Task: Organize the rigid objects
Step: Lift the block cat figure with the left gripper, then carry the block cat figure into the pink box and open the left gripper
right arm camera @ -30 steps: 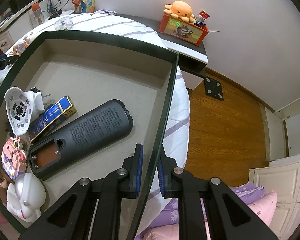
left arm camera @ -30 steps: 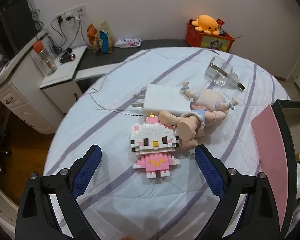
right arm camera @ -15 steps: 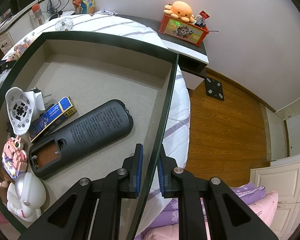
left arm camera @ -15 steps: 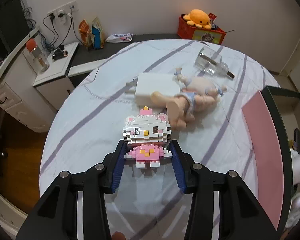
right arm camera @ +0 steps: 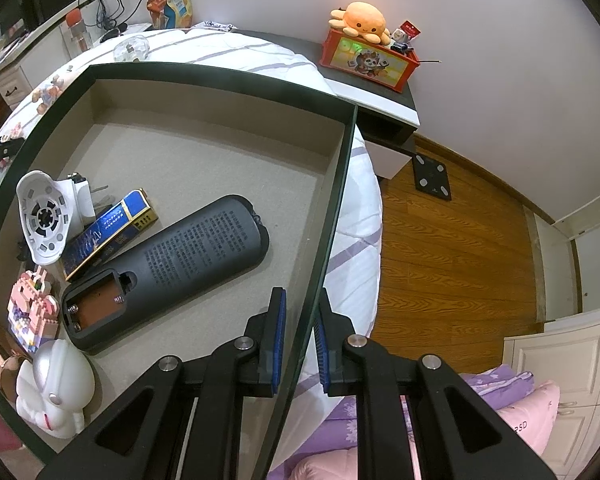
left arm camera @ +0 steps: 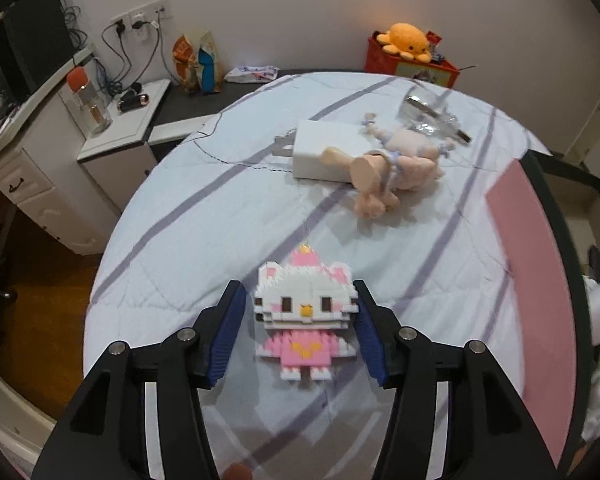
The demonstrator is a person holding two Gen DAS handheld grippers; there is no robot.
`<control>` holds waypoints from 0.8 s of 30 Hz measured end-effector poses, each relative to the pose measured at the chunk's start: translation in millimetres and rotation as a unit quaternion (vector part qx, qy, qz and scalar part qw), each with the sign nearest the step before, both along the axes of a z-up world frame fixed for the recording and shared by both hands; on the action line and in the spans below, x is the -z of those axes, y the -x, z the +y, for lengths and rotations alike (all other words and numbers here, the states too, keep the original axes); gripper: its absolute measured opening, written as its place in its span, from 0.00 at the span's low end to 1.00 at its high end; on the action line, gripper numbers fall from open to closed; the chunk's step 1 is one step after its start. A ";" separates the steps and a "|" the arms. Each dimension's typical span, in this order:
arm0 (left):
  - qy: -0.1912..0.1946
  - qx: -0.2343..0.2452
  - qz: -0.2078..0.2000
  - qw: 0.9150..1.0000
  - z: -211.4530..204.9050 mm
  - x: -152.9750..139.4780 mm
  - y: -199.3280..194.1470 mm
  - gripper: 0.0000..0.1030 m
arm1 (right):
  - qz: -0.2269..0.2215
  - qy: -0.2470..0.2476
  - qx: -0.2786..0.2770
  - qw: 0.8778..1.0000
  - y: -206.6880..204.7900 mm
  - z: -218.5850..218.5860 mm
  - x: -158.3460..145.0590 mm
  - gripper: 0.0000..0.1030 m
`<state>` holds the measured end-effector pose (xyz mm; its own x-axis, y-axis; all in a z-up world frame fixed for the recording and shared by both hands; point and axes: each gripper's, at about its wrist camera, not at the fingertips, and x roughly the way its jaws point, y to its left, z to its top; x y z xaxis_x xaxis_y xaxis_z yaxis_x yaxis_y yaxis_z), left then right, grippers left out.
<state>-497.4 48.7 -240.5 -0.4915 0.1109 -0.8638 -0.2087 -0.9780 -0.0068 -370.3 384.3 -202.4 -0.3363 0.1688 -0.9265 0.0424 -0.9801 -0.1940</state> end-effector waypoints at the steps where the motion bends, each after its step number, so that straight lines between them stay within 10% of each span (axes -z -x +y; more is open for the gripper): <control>1: 0.001 0.003 0.002 1.000 1.2 -0.7 -0.9 0.43 | 0.000 0.000 0.000 1.000 0.4 0.1 -0.3 0.14; 24: -0.058 0.151 0.073 0.984 82.4 -98.8 -84.2 0.43 | 0.006 0.026 -0.008 1.000 -10.6 5.1 -5.7 0.14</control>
